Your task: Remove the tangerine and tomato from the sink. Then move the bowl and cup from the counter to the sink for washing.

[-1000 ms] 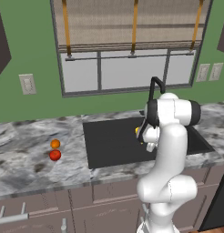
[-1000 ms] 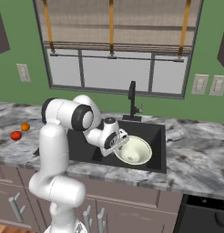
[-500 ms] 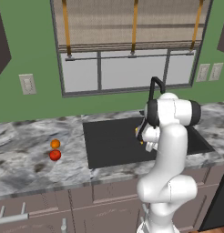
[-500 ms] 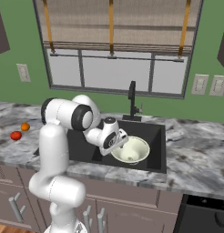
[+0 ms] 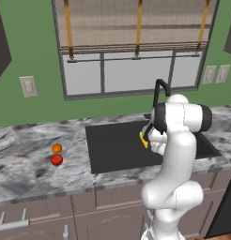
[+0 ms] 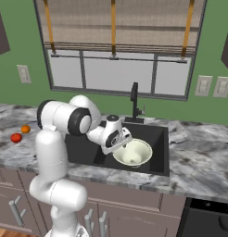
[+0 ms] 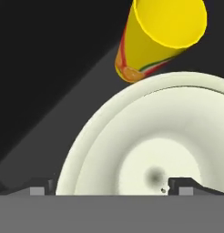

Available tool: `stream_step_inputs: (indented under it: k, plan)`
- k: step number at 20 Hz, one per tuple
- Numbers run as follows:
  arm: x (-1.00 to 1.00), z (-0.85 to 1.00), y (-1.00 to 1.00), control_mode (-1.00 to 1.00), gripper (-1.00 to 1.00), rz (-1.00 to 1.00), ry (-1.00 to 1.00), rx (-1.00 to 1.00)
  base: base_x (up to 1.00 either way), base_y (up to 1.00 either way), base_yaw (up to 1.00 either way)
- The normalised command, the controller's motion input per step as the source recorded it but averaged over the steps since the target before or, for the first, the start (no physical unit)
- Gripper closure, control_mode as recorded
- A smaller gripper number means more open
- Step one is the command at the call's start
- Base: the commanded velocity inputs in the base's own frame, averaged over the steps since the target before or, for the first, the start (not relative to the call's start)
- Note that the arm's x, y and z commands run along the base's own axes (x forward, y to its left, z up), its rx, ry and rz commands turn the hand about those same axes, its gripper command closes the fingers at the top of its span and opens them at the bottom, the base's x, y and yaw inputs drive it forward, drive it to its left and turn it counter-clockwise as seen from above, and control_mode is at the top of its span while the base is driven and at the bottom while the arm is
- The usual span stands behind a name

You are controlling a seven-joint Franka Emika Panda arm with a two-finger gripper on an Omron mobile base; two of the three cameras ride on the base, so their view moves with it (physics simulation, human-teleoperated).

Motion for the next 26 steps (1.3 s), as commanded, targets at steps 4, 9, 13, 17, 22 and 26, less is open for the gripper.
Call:
stream_step_inputs:
  k: [4, 9, 13, 17, 22, 26]
  plan:
    - [-0.23, 0.32, 0.0, -1.0, -1.0, -0.15, 0.0, 0.0, 0.0, 0.0, 0.0]
    - [-0.22, 0.4, 0.01, -1.0, -1.0, -0.2, 0.0, 0.0, 0.0, 0.0, 0.0]
    - [-0.22, 0.45, 0.01, -1.0, -1.0, -0.21, 0.0, 0.02, 0.0, 0.0, 0.0]
    - [-0.26, 0.48, 0.01, -1.0, -1.0, -0.18, 0.0, 0.04, 0.0, 0.0, 0.0]
    - [-0.31, 0.47, 0.0, -1.0, -1.0, -0.15, 0.0, 0.08, 0.0, 0.0, 0.0]
    - [-0.36, 0.46, 0.01, -1.0, -1.0, -0.13, 0.0, 0.12, 0.0, 0.0, 0.0]
